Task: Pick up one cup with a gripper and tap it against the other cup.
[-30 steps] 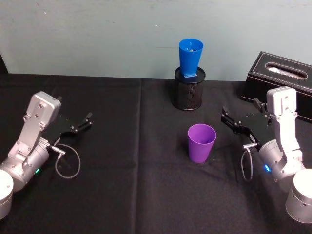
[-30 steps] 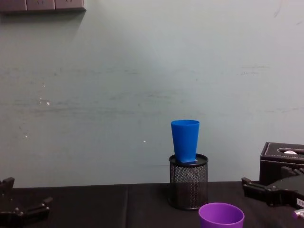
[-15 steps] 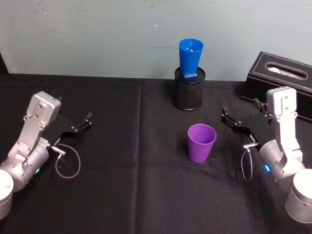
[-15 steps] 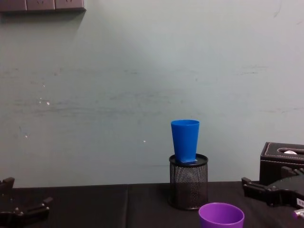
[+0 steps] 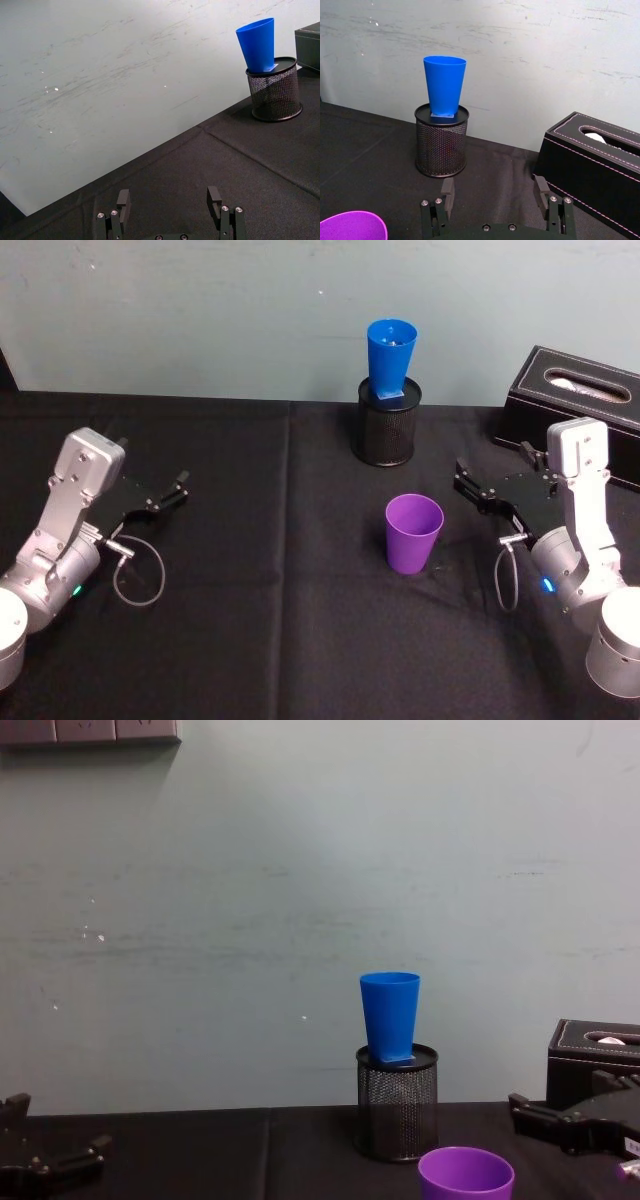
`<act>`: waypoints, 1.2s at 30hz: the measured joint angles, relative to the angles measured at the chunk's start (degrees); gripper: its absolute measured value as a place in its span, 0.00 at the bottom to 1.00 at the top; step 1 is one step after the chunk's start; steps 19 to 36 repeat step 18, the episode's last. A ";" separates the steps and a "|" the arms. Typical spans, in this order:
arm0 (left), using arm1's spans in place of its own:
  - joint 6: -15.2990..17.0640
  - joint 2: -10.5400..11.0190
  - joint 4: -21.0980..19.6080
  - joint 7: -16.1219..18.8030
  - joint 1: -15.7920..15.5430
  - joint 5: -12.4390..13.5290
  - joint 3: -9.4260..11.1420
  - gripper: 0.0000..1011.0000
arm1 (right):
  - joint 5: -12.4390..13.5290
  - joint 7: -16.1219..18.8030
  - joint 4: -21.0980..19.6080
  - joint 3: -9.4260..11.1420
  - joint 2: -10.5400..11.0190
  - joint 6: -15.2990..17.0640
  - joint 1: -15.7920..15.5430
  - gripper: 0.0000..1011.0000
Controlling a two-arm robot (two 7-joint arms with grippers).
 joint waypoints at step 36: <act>0.00 0.00 0.00 0.00 0.00 0.00 0.00 0.99 | 0.00 0.00 0.00 0.00 0.00 0.00 0.00 0.99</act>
